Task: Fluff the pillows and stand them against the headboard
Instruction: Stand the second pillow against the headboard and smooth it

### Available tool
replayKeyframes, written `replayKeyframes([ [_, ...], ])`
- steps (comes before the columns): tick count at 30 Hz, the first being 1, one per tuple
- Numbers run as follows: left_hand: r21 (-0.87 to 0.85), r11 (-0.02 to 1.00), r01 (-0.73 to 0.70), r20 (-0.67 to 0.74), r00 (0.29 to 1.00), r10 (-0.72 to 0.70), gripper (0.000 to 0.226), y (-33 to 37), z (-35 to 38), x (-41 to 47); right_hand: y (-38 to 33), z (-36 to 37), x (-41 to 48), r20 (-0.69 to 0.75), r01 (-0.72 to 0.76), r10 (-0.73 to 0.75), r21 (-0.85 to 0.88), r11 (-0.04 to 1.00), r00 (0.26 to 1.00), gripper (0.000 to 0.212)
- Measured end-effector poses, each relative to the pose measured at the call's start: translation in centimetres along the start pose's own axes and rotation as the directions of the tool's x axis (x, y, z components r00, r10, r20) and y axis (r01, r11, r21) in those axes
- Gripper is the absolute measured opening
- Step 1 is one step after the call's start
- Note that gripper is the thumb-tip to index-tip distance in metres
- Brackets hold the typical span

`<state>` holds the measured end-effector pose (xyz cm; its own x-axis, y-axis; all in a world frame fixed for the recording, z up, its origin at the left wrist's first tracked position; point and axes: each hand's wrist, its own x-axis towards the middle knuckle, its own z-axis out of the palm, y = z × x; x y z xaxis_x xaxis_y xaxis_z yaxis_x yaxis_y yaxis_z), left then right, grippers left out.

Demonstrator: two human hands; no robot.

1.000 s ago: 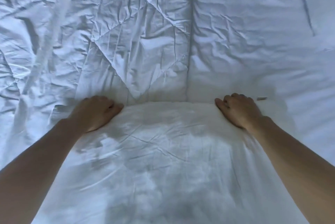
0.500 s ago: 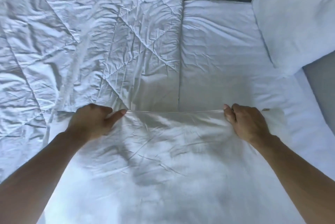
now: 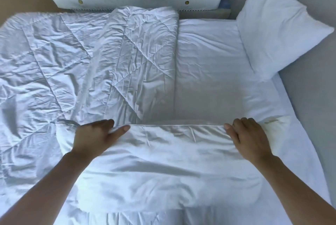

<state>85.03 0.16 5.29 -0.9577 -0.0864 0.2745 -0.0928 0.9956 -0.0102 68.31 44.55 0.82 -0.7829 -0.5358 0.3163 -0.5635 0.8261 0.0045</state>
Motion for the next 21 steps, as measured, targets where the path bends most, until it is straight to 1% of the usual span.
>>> replayKeyframes([
  [2,0.004,0.999,0.052,-0.024,0.998,-0.052,0.068,0.1,-0.6,0.6,-0.9,-2.3,0.7,-0.075,-0.030,0.033,0.033,0.999,0.997,0.056],
  [4,-0.015,0.999,0.046,-0.062,0.997,-0.047,0.069,-0.1,-2.2,2.6,-1.0,-4.8,1.6,-0.086,-0.077,0.078,0.020,0.997,0.993,0.051],
  [6,-0.031,0.999,-0.014,-0.094,0.996,0.011,0.067,0.3,-4.3,5.1,-0.3,-7.5,1.4,-0.065,-0.122,0.123,0.013,0.992,0.990,0.050],
  [8,-0.027,0.996,-0.090,-0.145,0.986,0.085,0.065,1.3,-6.2,7.9,0.7,-10.2,0.4,-0.104,-0.166,0.167,0.022,0.986,0.980,0.051],
  [10,-0.034,0.988,-0.147,-0.151,0.978,0.141,0.063,2.8,-7.8,10.5,1.6,-12.7,-0.9,-0.145,-0.232,0.234,0.032,0.972,0.961,0.054],
  [12,-0.035,0.977,-0.211,-0.167,0.965,0.202,0.061,4.9,-9.3,13.0,2.5,-15.3,-2.2,-0.172,-0.319,0.320,0.033,0.947,0.932,0.057],
  [16,-0.037,0.940,-0.339,-0.213,0.922,0.324,0.059,10.1,-11.3,17.2,4.9,-18.6,-5.8,-0.191,-0.467,0.460,0.012,0.884,0.867,0.054],
  [18,-0.047,0.921,-0.388,-0.223,0.902,0.369,0.061,13.1,-12.0,19.2,6.6,-19.8,-7.7,-0.216,-0.520,0.510,0.008,0.854,0.833,0.054],
  [21,-0.056,0.893,-0.447,-0.275,0.867,0.416,0.065,17.7,-13.0,22.3,9.2,-21.9,-10.0,-0.271,-0.584,0.563,0.006,0.812,0.781,0.047],
])
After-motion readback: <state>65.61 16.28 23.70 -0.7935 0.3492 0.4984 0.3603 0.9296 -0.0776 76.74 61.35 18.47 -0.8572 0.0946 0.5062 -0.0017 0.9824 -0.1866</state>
